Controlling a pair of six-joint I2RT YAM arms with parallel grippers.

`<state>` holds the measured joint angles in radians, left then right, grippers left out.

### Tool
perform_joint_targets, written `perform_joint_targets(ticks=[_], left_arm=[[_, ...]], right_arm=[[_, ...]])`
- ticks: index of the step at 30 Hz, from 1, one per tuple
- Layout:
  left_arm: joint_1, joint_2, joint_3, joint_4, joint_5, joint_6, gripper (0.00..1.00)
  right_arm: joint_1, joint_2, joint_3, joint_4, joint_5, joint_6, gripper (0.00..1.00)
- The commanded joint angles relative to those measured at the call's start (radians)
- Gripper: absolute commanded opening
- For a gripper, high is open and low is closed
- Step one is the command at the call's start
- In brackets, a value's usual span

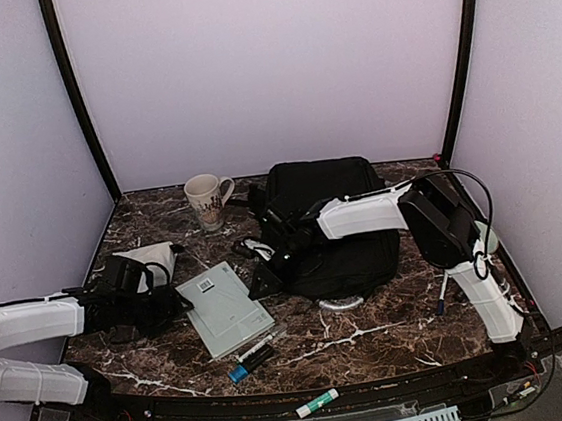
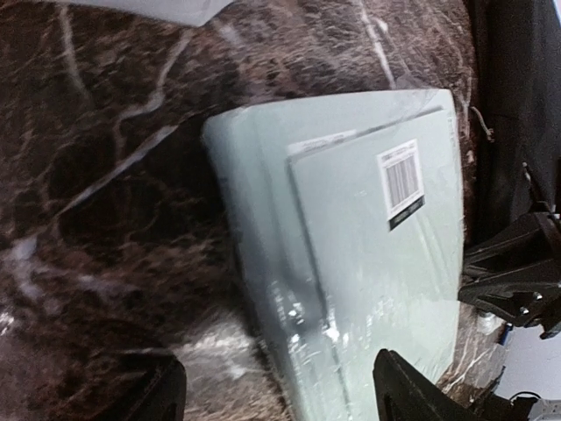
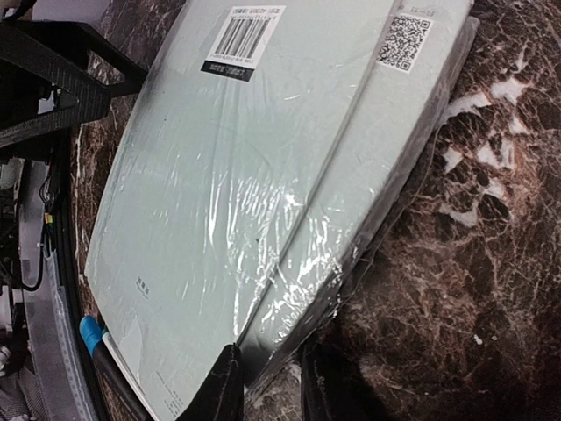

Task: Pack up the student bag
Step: Pick up the book from the center of the board.

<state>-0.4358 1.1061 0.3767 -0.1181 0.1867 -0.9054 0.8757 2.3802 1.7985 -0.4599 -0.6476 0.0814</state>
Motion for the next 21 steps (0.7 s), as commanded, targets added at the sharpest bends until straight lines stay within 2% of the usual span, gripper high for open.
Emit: perform_joint_targets(ticks=[1, 8, 12, 16, 21], left_arm=[[-0.001, 0.099, -0.062, 0.142, 0.074, -0.115, 0.77], [-0.001, 0.233, -0.138, 0.449, 0.170, -0.238, 0.76], [-0.001, 0.225, -0.160, 0.619, 0.197, -0.255, 0.75], [0.000, 0.190, -0.126, 0.682, 0.241, -0.223, 0.74], [-0.005, 0.165, -0.060, 0.673, 0.316, -0.215, 0.72]], right_arm=[[-0.007, 0.118, -0.058, -0.071, 0.071, 0.037, 0.22], [-0.009, 0.145, -0.066, -0.068, 0.078, 0.034, 0.21], [-0.010, 0.160, -0.056, -0.070, 0.080, 0.027, 0.21], [-0.012, 0.177, -0.044, -0.075, 0.075, 0.024, 0.21], [-0.017, 0.184, -0.035, -0.077, 0.071, 0.021, 0.21]])
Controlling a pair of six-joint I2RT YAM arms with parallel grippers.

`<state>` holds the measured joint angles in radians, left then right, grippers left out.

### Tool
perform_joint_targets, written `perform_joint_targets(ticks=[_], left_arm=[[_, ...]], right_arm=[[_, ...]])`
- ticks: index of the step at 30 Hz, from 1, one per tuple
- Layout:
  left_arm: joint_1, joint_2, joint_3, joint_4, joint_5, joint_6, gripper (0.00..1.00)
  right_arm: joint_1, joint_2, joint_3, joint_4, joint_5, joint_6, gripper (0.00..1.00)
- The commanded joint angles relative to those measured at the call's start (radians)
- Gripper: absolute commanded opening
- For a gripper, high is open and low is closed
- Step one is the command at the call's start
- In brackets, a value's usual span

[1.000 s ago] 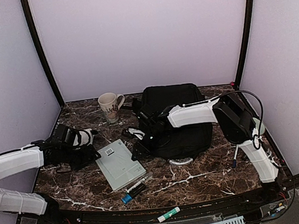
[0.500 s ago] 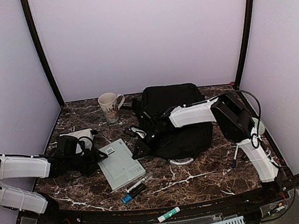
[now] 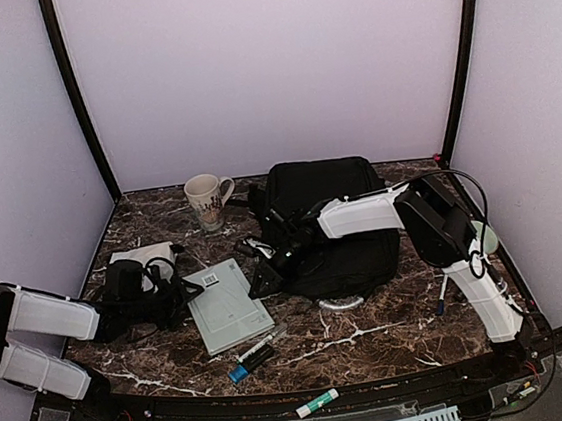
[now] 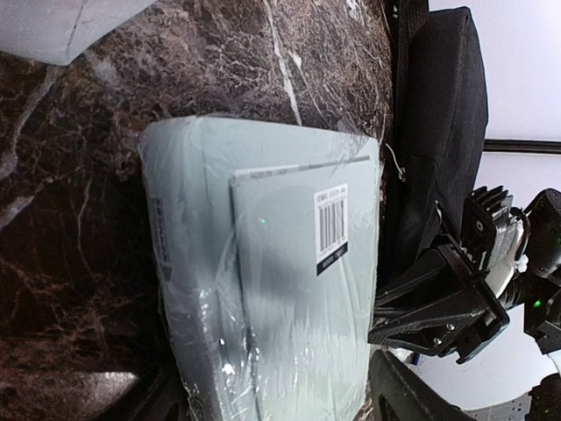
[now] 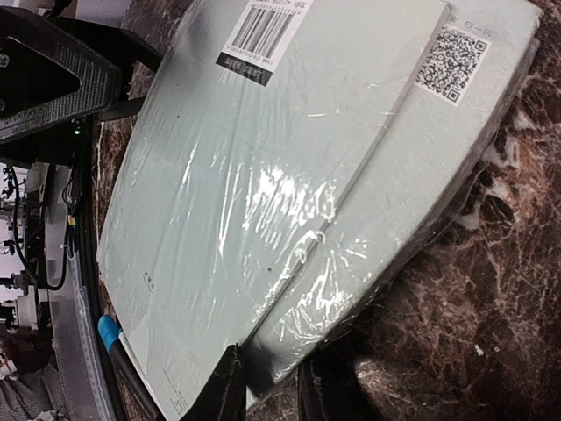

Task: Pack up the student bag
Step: Pick up the book from the center of the board.

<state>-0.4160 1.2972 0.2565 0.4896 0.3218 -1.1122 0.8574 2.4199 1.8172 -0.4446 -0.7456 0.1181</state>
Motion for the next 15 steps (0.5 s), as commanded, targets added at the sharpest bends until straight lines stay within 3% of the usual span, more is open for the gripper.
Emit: perform_joint_targets(ticks=[1, 9, 15], left_arm=[[-0.028, -0.038, 0.067, 0.061, 0.188, -0.011, 0.71], [-0.036, -0.205, 0.120, -0.138, 0.124, 0.007, 0.68], [-0.035, -0.217, 0.113, -0.123, 0.133, -0.007, 0.66]], right_arm=[[0.002, 0.144, -0.053, -0.092, 0.169, -0.017, 0.21], [-0.001, 0.139, -0.048, -0.093, 0.163, -0.015, 0.22], [-0.001, 0.134, -0.048, -0.091, 0.146, -0.017, 0.23]])
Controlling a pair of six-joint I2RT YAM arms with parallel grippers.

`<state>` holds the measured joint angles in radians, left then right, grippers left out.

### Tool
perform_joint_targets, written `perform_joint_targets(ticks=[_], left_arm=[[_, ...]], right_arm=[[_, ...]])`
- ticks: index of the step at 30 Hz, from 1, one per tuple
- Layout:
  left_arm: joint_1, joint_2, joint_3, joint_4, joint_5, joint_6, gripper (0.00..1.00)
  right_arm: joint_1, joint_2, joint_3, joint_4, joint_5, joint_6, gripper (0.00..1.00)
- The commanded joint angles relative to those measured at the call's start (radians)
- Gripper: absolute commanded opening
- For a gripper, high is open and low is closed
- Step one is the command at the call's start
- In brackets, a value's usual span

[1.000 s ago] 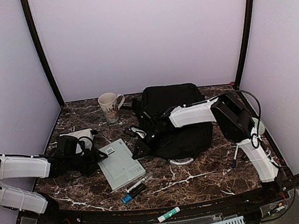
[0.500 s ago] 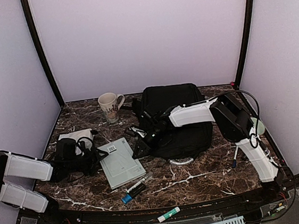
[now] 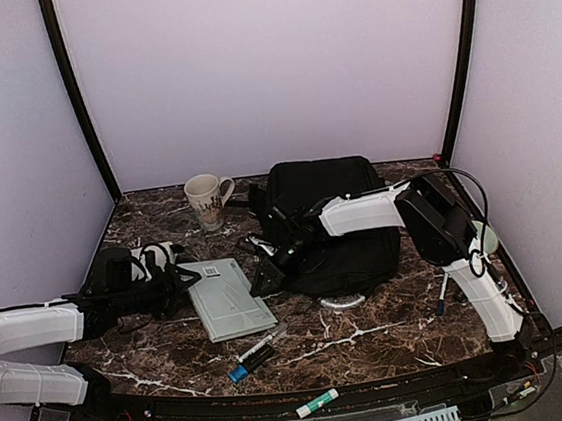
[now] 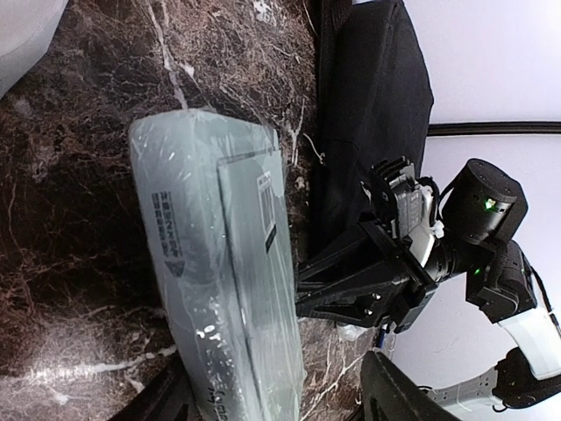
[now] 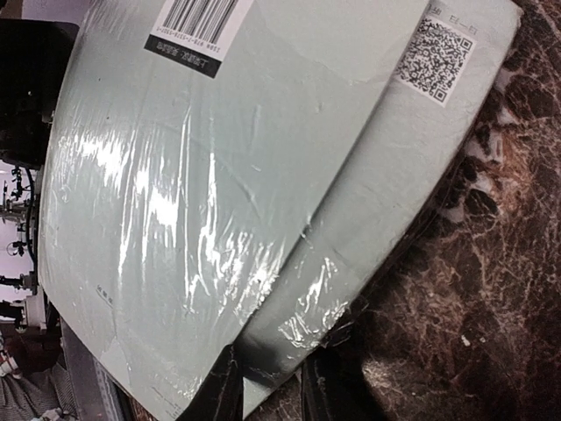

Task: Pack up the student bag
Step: Pick up the book from the center of the board.

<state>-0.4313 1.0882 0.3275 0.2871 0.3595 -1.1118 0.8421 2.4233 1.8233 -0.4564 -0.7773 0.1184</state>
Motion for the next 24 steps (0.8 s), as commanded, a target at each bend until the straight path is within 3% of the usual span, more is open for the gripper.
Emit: perform_joint_targets(ticks=[1, 9, 24], left_arm=[[-0.020, 0.004, 0.041, 0.095, 0.102, -0.010, 0.66], [-0.020, 0.071, 0.065, 0.137, 0.103, -0.016, 0.56], [-0.022, 0.109, 0.095, 0.129, 0.105, -0.028, 0.23]], right_arm=[[0.014, 0.128, -0.054, -0.079, 0.176, -0.018, 0.23], [0.013, 0.115, -0.060, -0.079, 0.181, -0.023, 0.23], [0.011, 0.092, -0.069, -0.076, 0.173, -0.023, 0.24]])
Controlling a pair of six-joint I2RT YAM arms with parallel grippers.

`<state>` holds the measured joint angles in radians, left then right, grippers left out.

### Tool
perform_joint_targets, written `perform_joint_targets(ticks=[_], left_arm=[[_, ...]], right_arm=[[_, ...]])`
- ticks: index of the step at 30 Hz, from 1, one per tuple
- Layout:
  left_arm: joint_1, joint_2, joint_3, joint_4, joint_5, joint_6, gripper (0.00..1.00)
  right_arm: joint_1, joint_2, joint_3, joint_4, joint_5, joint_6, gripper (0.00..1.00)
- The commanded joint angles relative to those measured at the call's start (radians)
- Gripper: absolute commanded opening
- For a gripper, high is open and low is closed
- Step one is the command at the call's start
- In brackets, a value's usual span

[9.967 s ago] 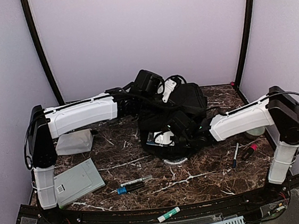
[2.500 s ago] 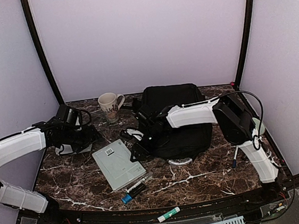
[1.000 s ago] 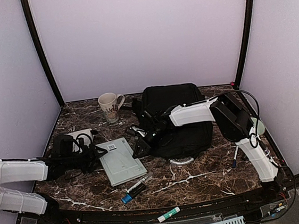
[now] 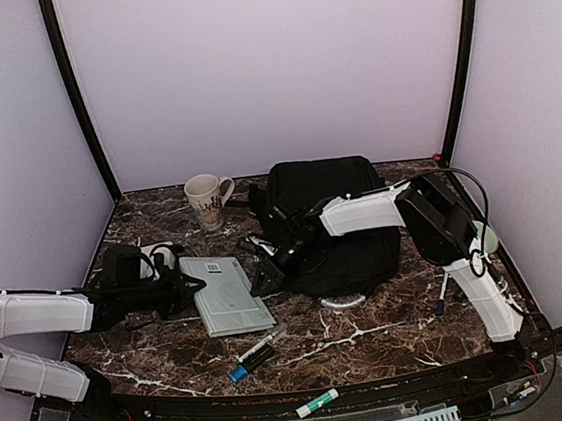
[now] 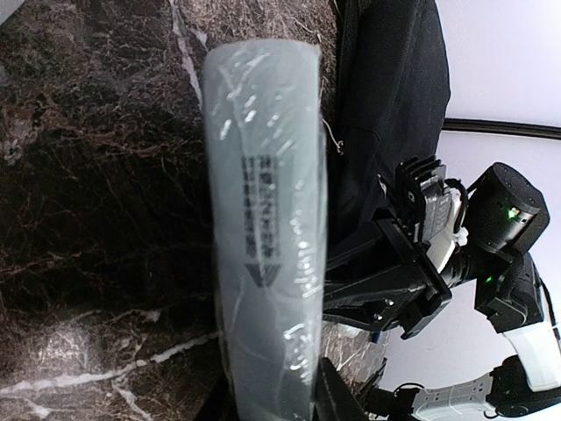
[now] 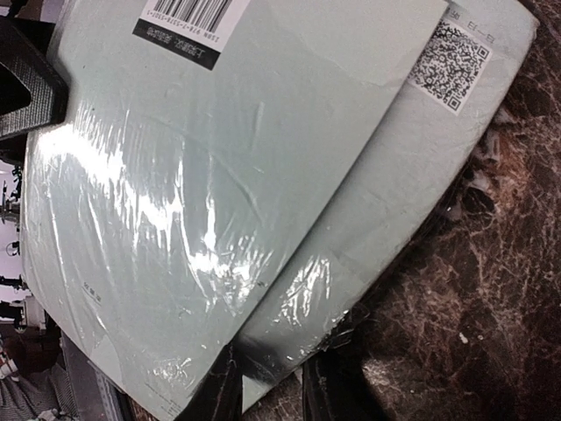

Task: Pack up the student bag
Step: Pick up the book from the center of the board.

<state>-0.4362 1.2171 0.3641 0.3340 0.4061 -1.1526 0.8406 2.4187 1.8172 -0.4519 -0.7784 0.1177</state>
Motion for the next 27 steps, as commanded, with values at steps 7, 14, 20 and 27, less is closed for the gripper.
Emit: perform_joint_targets(ticks=[7, 14, 20, 27], left_arm=[[-0.016, -0.035, 0.073, 0.070, 0.056, 0.024, 0.10], [-0.017, -0.099, 0.108, -0.016, 0.016, 0.072, 0.00], [-0.016, -0.133, 0.220, -0.135, 0.002, 0.160, 0.00], [-0.016, -0.095, 0.452, -0.248, 0.044, 0.330, 0.00]], right_arm=[[0.009, 0.087, -0.050, -0.093, 0.152, -0.024, 0.24], [-0.040, -0.123, -0.109, -0.092, 0.077, -0.061, 0.27], [-0.082, -0.303, -0.129, -0.085, 0.000, -0.105, 0.33], [-0.114, -0.485, -0.187, -0.087, -0.059, -0.188, 0.42]])
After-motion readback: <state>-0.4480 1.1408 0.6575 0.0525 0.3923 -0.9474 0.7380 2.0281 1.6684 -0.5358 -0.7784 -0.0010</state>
